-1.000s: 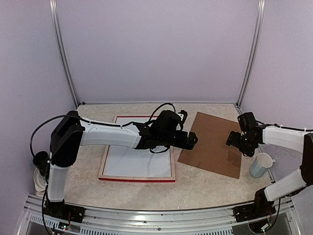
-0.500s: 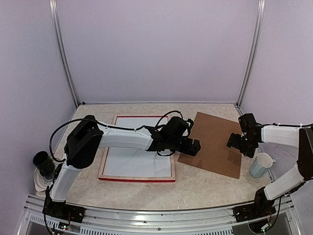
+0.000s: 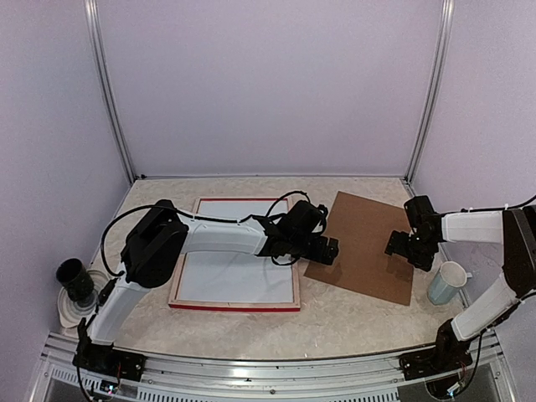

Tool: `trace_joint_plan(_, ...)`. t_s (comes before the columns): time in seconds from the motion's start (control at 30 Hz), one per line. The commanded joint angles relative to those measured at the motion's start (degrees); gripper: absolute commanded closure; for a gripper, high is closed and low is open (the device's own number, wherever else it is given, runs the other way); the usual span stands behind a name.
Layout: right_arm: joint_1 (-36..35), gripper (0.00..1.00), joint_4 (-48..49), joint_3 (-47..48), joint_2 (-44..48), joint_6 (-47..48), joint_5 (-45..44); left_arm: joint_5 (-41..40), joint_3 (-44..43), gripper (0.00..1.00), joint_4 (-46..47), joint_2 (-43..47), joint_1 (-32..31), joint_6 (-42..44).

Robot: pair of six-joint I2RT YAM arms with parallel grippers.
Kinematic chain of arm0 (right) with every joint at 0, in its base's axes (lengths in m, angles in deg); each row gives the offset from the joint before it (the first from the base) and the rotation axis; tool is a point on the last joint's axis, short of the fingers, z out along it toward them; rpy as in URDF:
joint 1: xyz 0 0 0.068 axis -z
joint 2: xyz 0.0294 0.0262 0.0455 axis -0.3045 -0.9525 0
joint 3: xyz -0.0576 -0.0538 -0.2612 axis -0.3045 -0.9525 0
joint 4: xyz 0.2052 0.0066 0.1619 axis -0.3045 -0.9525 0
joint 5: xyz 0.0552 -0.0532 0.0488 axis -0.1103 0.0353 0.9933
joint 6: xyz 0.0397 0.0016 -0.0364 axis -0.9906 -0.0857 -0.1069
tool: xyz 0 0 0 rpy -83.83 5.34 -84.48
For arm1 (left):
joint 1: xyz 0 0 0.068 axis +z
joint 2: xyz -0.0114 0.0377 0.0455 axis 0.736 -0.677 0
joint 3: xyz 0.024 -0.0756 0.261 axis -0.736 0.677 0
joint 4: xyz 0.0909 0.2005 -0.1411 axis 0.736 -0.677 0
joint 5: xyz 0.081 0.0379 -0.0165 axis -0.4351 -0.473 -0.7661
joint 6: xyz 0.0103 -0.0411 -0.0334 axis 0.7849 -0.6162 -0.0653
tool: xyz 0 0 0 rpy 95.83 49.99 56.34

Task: Put the photo into the frame
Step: Move the backboard to the center of the board.

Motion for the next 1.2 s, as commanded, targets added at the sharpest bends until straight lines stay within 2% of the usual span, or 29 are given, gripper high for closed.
trace_joint_plan(0.0,0.7,0.01,1.1,1.4,-1.6,0.4,-0.5,0.8,-2.4,0.01,-0.9,-2.3,0.6,0.4)
trace_joint_plan(0.57,0.8,0.01,2.9,1.2,-5.2,0.8,0.2,8.0,-4.1,0.01,-1.7,-4.2,0.8,1.5)
trace_joint_plan(0.9,0.9,0.01,4.0,0.5,-6.0,0.9,1.1,5.3,-9.8,0.01,-9.1,-6.6,0.6,-1.4)
trace_joint_plan(1.17,1.0,0.01,5.0,0.4,-7.4,1.8,2.3,6.3,-10.6,0.01,-9.5,-7.6,0.2,-2.6)
